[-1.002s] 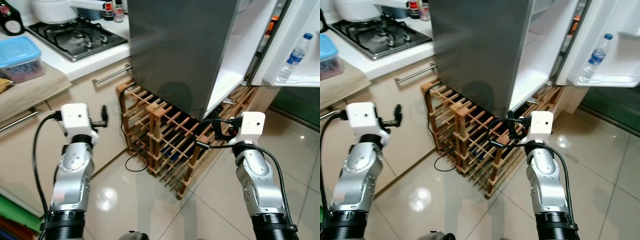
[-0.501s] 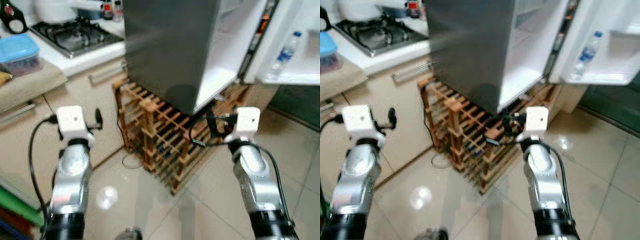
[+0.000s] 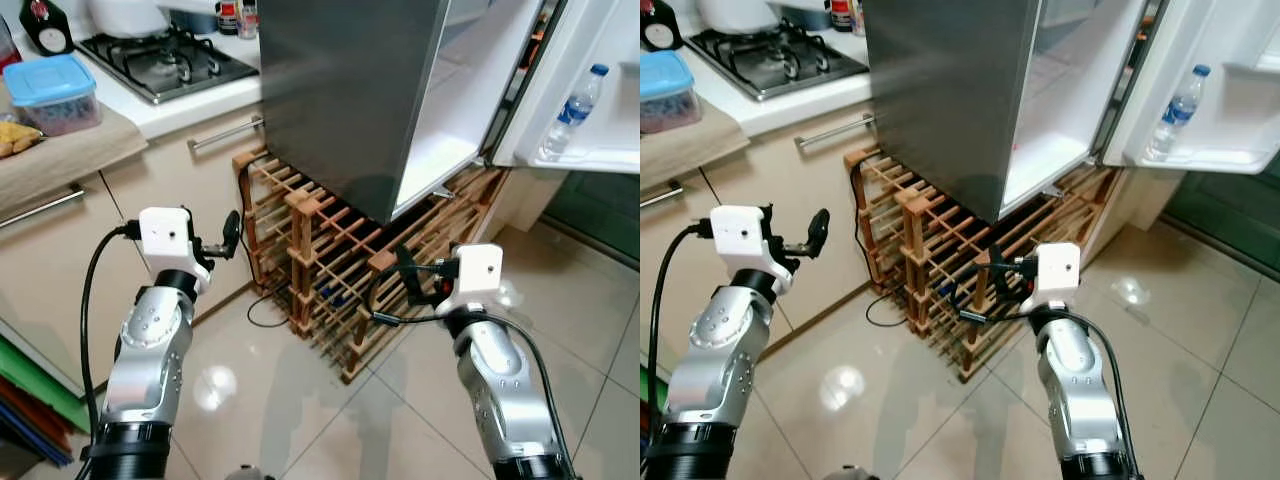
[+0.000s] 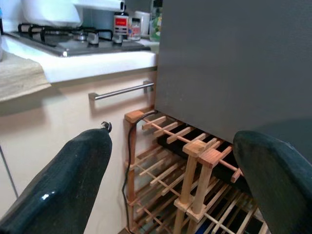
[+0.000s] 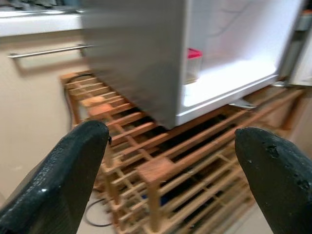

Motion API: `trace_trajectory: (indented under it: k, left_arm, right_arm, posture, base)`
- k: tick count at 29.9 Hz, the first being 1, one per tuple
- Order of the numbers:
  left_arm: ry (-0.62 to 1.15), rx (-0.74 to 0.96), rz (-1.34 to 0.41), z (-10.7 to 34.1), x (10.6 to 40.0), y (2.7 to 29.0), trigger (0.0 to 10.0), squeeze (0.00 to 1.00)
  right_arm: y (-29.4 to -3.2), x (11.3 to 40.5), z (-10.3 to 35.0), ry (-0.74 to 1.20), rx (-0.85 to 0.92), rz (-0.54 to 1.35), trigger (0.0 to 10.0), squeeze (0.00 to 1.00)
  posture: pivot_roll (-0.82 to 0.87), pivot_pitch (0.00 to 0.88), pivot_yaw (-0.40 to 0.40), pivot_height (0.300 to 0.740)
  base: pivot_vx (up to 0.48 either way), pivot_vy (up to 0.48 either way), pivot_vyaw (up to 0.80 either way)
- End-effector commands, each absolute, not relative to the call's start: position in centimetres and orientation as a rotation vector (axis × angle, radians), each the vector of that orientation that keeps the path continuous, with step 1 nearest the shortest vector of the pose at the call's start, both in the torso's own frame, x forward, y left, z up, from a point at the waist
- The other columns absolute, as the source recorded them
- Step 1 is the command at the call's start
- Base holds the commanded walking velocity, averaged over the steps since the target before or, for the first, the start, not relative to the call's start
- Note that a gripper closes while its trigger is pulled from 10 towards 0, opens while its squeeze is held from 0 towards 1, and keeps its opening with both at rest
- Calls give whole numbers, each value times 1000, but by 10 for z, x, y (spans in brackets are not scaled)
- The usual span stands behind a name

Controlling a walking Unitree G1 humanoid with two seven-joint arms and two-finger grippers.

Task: Restocking fridge

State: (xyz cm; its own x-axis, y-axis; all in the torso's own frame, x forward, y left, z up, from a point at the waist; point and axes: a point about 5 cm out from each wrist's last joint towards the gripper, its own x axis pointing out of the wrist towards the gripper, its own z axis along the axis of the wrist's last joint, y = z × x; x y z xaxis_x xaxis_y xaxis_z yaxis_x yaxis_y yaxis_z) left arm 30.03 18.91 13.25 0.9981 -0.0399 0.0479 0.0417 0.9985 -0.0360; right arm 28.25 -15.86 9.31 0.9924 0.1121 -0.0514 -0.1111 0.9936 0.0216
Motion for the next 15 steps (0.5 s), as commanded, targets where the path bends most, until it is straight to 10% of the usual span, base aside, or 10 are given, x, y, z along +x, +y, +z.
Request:
trace_trajectory:
  k: [1,15]
  left_arm:
    - [-34,-57,-41,131,307,181,10000,0]
    - [37,-65,198,120,303,213,10000,0]
  right_arm:
    - [-175,294,103,7,18,31,10000,0]
    - [-164,304,113,-40,64,41,10000,0]
  posture:
    - [-63,0,26,740]
    - [-42,0,32,740]
  base:
    - [0,0,744]
    - [0,0,579]
